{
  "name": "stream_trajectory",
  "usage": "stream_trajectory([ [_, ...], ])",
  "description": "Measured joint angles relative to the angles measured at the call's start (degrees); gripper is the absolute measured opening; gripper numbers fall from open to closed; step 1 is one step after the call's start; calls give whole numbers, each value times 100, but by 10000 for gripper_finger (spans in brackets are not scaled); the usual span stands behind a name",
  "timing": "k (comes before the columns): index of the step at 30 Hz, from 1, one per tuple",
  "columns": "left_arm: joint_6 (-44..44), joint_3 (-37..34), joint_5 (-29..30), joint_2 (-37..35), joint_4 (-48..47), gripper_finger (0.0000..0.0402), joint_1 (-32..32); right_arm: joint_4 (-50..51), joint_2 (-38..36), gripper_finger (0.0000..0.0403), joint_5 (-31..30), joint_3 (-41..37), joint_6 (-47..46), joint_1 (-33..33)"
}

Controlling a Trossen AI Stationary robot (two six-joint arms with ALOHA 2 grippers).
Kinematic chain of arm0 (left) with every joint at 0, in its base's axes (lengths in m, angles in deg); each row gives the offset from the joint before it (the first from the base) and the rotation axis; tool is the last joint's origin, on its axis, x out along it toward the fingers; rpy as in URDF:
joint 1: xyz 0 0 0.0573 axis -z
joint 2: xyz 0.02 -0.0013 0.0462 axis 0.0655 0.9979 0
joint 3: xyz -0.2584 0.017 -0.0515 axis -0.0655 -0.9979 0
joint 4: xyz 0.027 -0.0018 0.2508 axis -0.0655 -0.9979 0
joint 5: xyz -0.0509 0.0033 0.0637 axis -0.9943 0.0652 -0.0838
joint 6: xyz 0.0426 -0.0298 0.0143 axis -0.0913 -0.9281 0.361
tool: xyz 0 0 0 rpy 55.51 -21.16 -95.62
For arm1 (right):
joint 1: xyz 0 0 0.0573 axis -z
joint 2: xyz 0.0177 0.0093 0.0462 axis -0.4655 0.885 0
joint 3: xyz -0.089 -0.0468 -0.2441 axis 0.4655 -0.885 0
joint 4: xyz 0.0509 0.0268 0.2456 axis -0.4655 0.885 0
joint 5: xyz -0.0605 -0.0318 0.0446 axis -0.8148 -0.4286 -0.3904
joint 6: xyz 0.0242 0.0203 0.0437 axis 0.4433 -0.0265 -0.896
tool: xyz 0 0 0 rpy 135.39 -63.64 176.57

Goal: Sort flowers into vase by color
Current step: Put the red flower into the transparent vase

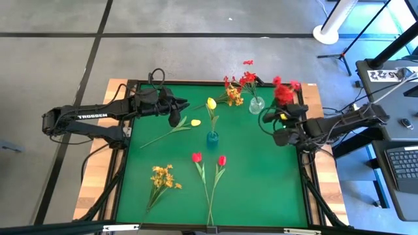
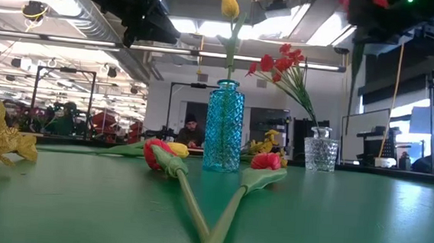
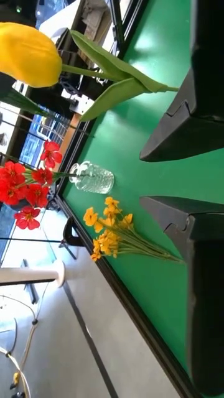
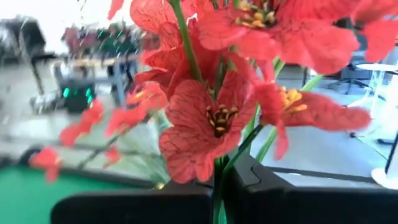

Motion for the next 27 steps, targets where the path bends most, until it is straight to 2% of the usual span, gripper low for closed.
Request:
stream_trajectory([
  [3, 29, 0, 0, 0, -1, 96, 0, -1324, 243, 2, 714, 0, 1709, 3],
  [6, 38, 0, 4, 0, 1, 96, 0, -3158, 517, 2, 2023, 0, 3858, 98],
  [9, 37, 0, 2, 0, -1, 96, -2, -4706, 730, 2, 3309, 0, 5275, 277],
  [12, 31, 0, -30, 0, -59, 96, -1, -5354, 742, 2, 3324, 0, 6358, 539],
  [14, 5, 0, -35, 0, -130, 96, 0, -5335, 605, 1, 3296, 0, 6705, 810],
  [21, 0, 0, -37, 0, -189, 96, 0, -4026, -706, 1, 4373, -5, 6922, 1633],
  [24, 0, 0, -36, 0, -193, 96, 0, -3927, -1436, 1, 4922, -241, 6726, 1879],
  [27, 0, 0, -20, 0, -192, 96, 0, -4400, -2026, 1, 5583, -698, 6578, 2119],
])
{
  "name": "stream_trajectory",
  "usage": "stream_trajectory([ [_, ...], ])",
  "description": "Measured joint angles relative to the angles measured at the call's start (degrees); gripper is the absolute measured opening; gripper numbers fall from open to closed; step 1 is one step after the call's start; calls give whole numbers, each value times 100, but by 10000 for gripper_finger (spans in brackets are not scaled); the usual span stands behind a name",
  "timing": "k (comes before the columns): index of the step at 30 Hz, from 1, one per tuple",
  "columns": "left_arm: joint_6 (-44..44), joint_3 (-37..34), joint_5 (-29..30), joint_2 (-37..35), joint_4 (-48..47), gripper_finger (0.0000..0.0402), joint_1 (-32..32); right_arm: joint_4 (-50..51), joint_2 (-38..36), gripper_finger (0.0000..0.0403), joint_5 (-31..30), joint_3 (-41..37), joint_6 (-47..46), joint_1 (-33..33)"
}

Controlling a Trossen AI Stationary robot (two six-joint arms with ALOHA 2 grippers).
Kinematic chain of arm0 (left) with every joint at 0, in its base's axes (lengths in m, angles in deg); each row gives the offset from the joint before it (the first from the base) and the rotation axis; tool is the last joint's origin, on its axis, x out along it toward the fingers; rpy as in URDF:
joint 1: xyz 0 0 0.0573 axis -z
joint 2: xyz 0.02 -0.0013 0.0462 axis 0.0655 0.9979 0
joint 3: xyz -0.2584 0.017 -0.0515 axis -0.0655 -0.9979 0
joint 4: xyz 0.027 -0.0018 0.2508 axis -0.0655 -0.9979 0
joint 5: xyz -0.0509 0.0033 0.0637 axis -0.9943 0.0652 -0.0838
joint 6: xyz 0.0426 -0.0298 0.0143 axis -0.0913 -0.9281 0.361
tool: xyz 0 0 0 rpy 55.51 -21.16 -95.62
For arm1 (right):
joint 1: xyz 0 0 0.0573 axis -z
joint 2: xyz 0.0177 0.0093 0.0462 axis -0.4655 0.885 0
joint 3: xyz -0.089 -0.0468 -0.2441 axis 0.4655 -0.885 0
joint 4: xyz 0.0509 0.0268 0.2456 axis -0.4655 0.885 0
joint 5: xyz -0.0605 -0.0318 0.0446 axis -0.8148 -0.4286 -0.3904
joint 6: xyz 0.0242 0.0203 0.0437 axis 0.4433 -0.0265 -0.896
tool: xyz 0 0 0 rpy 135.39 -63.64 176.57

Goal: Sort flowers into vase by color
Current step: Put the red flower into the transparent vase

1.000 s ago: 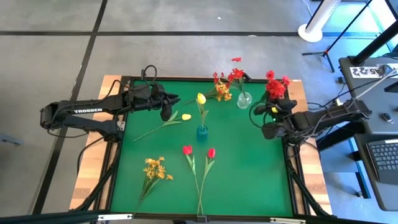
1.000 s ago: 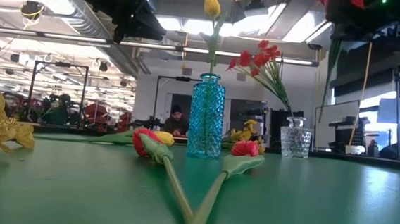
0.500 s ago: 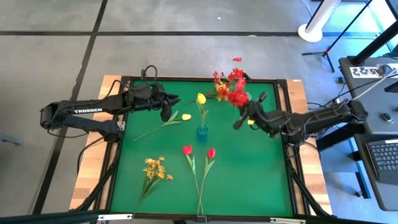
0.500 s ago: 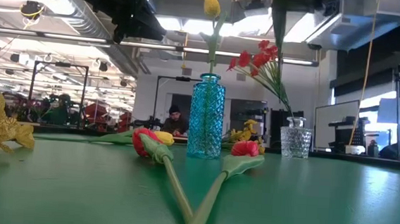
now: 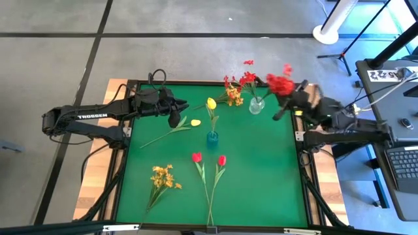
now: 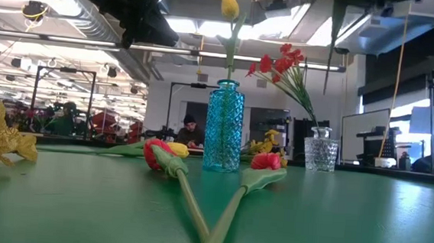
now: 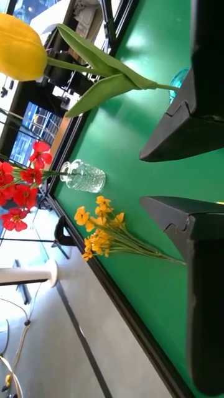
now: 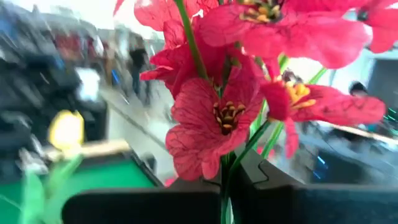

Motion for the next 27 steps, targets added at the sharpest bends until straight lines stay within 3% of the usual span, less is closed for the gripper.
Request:
stream_trajectory([
  [9, -127, 0, 157, 0, 23, 96, 0, -1483, -27, 1, 194, -1393, -82, 982],
  [19, -157, 0, 177, 0, 22, 96, 25, -1253, 290, 1, 1029, -1472, -596, 1969],
  [27, -166, 0, 183, 0, 22, 96, 26, -1435, 901, 1, 1292, -1645, -934, 2209],
])
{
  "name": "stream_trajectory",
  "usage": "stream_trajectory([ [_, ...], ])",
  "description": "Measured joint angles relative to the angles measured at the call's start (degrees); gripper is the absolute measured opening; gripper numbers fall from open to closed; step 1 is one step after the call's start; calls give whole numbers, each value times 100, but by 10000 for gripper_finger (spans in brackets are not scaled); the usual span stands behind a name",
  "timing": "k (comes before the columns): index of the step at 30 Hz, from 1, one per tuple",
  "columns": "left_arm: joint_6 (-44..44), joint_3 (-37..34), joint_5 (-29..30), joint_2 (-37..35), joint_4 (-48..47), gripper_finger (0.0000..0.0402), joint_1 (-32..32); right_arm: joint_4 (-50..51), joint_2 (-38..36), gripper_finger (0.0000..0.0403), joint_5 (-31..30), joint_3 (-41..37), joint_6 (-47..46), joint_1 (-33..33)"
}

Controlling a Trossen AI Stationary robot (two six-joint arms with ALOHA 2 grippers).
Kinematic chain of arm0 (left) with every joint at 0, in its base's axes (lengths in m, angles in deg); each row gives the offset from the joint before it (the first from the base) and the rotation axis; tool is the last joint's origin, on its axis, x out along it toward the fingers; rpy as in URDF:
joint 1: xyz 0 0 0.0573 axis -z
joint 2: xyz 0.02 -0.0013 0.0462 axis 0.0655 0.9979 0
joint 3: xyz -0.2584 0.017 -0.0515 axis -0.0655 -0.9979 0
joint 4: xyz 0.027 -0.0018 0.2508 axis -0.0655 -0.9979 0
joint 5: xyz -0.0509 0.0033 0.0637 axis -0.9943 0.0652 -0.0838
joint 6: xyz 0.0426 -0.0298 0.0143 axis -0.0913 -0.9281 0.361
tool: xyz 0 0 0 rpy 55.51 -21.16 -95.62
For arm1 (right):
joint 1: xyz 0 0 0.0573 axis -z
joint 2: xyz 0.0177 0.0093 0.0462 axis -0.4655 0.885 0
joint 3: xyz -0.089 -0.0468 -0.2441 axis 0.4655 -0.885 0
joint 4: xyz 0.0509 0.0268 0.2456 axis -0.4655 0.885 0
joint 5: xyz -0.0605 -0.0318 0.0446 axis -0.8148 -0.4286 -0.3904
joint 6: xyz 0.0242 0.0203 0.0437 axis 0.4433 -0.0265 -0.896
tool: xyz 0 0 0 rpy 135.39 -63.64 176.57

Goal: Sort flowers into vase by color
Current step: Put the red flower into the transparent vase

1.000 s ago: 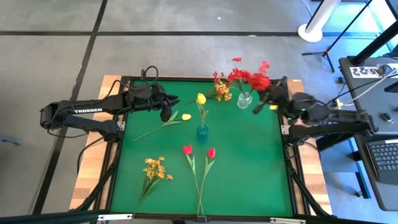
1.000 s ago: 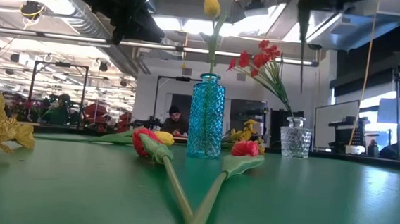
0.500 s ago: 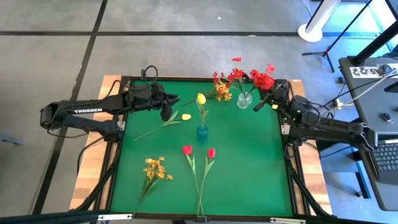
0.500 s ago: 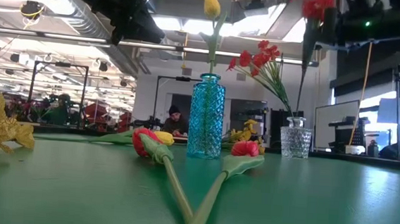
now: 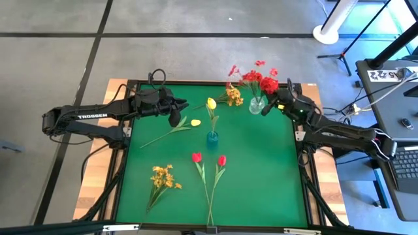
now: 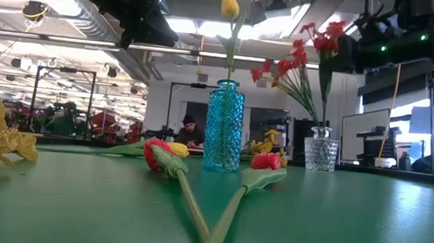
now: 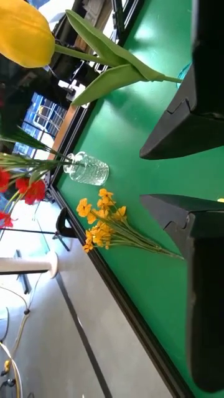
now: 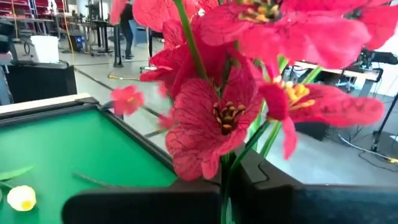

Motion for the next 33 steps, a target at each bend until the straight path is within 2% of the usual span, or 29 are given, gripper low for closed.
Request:
stream_trajectory([
  [3, -5, 0, -2, 0, 1, 96, 1, -74, 162, 4, -189, -135, 3, -2],
  [6, -7, 0, -2, 0, 0, 96, -1, -5, 189, 33, -348, -159, 82, -11],
  [14, -7, 0, -2, 0, 0, 96, -1, 69, -347, 173, -567, -157, 109, -17],
  [18, -7, 0, -2, 0, -2, 96, -2, 618, -860, 243, -604, -155, 107, -17],
  [22, -7, 0, 1, 0, -2, 96, -1, 1431, -1458, 294, -602, -155, 49, -17],
  [28, -69, 0, 29, 0, -2, 96, 1, 2229, -2086, 338, -312, -155, -408, -17],
  [33, -145, 0, 143, 0, -2, 96, -2, 2679, -2196, 355, 115, -150, -685, -17],
])
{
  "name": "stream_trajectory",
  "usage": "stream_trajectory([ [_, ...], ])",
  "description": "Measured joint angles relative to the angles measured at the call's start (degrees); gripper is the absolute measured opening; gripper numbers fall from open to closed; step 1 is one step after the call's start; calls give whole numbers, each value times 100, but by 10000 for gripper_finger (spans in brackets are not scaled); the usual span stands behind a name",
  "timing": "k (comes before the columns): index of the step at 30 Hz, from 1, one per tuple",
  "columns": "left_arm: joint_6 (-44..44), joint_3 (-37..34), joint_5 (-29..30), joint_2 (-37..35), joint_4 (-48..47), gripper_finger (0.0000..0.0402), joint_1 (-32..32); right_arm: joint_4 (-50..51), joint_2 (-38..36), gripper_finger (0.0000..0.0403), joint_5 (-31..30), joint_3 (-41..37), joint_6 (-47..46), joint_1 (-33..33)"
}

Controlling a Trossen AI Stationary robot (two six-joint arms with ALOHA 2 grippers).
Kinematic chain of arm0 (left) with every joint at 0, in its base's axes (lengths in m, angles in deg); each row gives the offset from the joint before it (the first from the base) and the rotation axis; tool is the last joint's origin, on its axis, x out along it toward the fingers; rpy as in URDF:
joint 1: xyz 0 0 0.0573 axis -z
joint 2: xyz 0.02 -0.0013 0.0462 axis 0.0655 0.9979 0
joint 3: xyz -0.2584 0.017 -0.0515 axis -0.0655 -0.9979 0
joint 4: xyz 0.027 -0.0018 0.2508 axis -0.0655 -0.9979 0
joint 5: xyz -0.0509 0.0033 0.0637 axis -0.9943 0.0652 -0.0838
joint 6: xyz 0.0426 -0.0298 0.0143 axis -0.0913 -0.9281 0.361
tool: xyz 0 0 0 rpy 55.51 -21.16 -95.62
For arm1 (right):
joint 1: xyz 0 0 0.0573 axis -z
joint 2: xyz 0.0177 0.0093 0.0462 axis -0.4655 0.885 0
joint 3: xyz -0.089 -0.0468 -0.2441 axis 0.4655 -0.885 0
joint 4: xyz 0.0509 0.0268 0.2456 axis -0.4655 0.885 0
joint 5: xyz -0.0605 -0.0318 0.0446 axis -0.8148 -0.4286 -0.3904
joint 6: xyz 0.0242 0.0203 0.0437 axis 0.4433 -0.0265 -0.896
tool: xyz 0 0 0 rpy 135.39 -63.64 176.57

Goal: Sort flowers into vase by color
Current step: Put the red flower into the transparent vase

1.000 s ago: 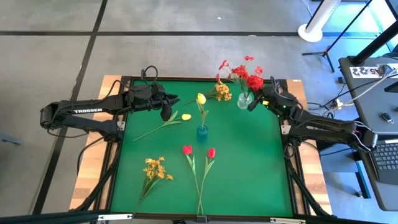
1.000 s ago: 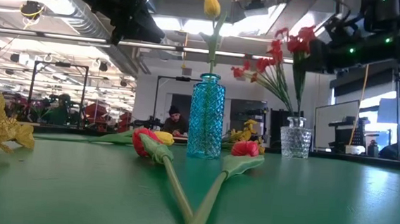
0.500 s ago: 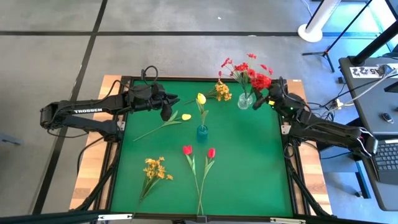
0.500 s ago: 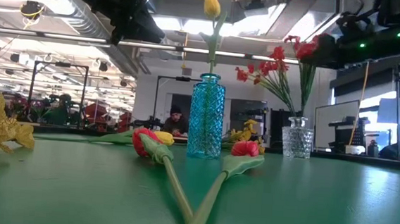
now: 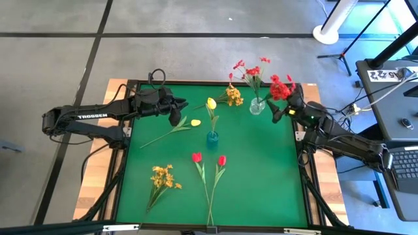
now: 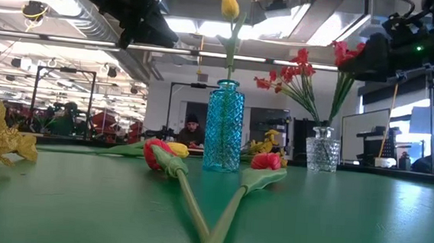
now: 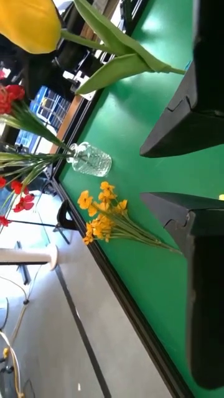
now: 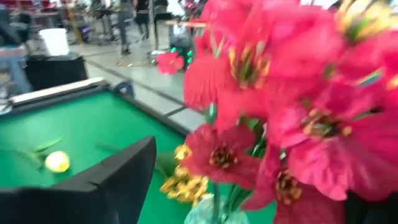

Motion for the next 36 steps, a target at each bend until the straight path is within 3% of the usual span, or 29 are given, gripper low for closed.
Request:
stream_trajectory([
  [18, -244, 0, 0, 0, -255, 96, 1, 2154, 13, 360, 294, 1036, -1090, -2],
  [22, -302, 0, 0, 0, -408, 96, 1, 2998, 15, 360, 783, 1374, -1907, 0],
  [27, -527, 0, -15, 0, -737, 96, 2, 4133, 13, 360, 940, 1846, -2353, -4],
  [36, -1249, 0, -638, 0, -1529, 96, 100, 5411, 13, 360, 1877, 2227, -2807, -2],
])
